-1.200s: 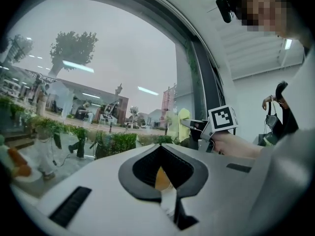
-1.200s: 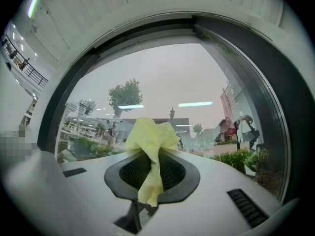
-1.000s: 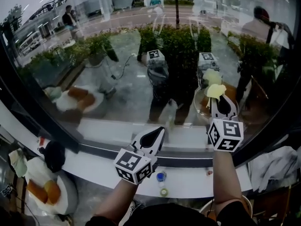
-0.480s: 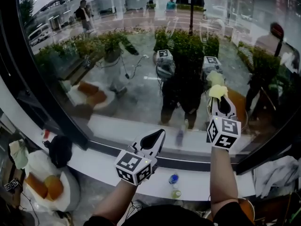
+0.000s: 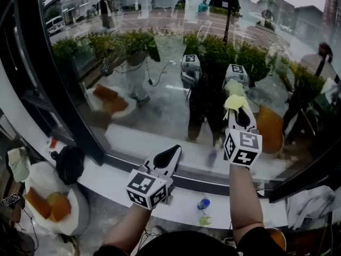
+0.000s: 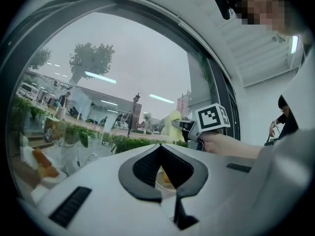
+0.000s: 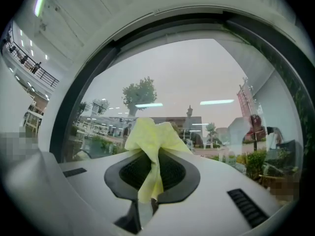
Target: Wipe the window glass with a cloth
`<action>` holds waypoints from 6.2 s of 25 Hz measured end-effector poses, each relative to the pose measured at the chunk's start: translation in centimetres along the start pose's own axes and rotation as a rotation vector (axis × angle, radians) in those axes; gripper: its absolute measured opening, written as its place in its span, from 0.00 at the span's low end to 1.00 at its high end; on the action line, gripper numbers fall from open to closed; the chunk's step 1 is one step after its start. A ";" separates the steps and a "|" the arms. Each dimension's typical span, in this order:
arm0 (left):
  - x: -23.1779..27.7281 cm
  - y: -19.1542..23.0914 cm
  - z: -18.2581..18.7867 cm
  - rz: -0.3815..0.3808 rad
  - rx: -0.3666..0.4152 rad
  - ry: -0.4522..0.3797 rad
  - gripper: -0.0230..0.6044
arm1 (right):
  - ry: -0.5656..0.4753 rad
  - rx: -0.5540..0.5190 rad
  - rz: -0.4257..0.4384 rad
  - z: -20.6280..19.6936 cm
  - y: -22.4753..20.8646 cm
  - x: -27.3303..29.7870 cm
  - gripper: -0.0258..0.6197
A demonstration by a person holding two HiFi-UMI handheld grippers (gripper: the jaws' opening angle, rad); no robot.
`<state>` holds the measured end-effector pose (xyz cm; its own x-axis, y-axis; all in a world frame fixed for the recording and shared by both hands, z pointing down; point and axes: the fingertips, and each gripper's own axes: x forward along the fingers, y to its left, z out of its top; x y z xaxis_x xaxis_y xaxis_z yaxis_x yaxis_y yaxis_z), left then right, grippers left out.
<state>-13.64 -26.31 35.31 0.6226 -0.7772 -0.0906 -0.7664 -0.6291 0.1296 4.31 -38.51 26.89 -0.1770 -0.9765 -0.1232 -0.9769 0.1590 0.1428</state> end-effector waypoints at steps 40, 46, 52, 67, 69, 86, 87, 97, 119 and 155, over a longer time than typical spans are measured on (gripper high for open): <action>-16.3 18.7 -0.1 0.283 -0.028 0.055 0.05 | 0.073 0.055 0.330 -2.6 30.0 10.3 0.13; -16.7 18.6 -0.1 0.292 -0.023 0.056 0.05 | 0.068 0.056 0.334 -2.6 30.1 10.3 0.13; -17.4 18.9 -0.8 0.303 -0.019 0.063 0.05 | 0.061 0.055 0.334 -3.3 30.5 10.3 0.13; -18.3 18.2 -0.5 0.290 -0.010 0.046 0.05 | 0.105 0.039 0.351 -3.5 31.0 9.9 0.13; -18.3 18.1 -0.3 0.284 -0.008 0.041 0.05 | 0.098 0.038 0.363 -3.1 31.3 9.3 0.13; -14.0 14.2 4.2 0.131 0.057 -0.031 0.05 | -0.058 -0.019 0.314 7.7 28.2 7.1 0.13; -13.8 14.0 4.4 0.123 0.060 -0.034 0.05 | -0.058 -0.021 0.306 8.0 27.8 7.3 0.13; -12.4 12.8 4.3 0.089 0.064 -0.026 0.05 | -0.031 -0.003 0.267 7.6 25.8 9.1 0.13; -9.0 9.9 2.6 0.039 0.054 0.007 0.05 | -0.032 -0.002 0.242 6.7 20.6 8.3 0.12; 13.5 -22.8 -5.0 -0.384 0.032 0.105 0.05 | 0.009 -0.033 -0.118 1.6 -22.7 -8.4 0.12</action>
<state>13.02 -22.40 36.09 0.8764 -0.4809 -0.0248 -0.4780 -0.8751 0.0754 27.77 -33.73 23.13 -0.0599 -0.9893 -0.1327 -0.9863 0.0382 0.1605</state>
